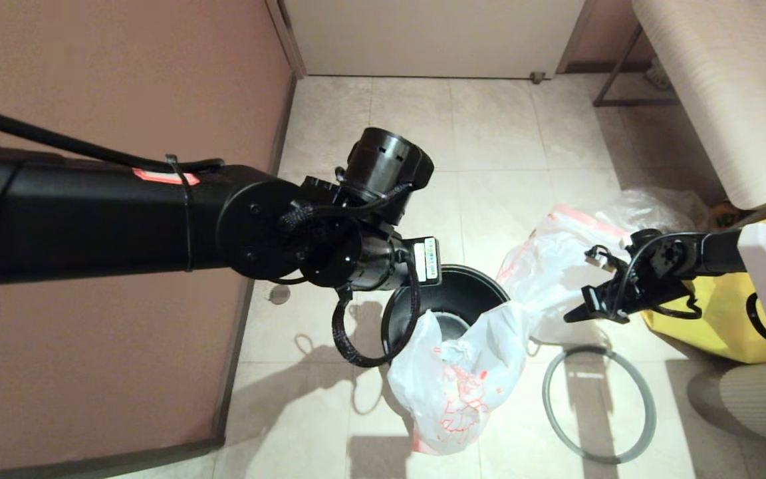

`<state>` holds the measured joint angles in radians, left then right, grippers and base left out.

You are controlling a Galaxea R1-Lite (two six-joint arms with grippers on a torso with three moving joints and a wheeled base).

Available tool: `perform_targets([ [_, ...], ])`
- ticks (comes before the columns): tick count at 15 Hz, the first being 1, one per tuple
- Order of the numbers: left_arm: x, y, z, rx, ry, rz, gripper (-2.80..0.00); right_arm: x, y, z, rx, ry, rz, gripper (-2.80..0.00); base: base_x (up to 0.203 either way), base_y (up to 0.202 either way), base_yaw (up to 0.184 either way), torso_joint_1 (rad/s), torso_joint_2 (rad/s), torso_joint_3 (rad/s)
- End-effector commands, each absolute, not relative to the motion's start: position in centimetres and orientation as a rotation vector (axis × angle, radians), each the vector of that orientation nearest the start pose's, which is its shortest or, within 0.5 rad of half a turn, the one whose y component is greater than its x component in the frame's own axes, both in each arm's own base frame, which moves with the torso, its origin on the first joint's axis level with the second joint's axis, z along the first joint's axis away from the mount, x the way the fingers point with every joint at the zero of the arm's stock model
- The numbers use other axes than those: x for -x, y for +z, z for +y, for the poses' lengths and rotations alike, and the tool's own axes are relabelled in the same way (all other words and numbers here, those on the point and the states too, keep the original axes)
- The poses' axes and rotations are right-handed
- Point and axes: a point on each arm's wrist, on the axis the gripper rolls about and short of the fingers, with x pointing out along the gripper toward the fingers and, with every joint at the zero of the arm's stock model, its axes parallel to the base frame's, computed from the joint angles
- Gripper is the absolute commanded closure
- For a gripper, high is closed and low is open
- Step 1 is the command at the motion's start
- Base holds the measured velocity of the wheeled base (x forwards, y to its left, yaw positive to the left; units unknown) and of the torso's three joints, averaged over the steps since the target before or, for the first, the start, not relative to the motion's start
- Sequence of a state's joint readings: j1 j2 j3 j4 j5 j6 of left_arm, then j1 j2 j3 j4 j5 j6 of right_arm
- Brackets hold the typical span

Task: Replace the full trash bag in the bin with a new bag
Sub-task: Put the new garbage bag on the trash can

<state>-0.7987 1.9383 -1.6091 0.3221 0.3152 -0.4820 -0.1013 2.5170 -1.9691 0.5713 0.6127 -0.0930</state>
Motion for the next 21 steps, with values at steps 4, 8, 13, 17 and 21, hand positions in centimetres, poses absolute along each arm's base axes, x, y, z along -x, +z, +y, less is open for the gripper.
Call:
perform_targets([
  [4, -24.1, 24.6, -27.1, 0.112, -0.381, 0.632, 0.0, -47.0, 6.0, -4.9, -0.307, 0.647, 0.963, 0.0, 0.0, 0.0, 0.0, 0.0, 0.0, 0.0],
  [8, -22.5, 25.7, -26.4, 0.127, -0.407, 0.619, 0.0, -47.7, 6.4, -3.7, -0.429, 0.598, 0.979, -2.8, 0.0, 0.0, 0.0, 0.0, 0.0, 0.0],
  [13, -21.5, 25.9, -25.9, 0.114, -0.39, 0.603, 0.0, -48.1, 7.1, -1.6, -0.542, 0.502, 1.02, -2.8, 0.0, 0.0, 0.0, 0.0, 0.0, 0.0],
  [17, -21.3, 26.3, -26.2, 0.121, -0.362, 0.542, 0.0, -48.3, 5.6, -0.3, -0.452, 0.382, 1.07, -2.8, 0.0, 0.0, 0.0, 0.0, 0.0, 0.0],
  [21, -21.4, 26.4, -26.2, 0.126, -0.355, 0.529, 0.0, -48.3, 5.5, 0.6, -0.428, 0.392, 1.079, -2.8, 0.0, 0.0, 0.0, 0.0, 0.0, 0.0],
])
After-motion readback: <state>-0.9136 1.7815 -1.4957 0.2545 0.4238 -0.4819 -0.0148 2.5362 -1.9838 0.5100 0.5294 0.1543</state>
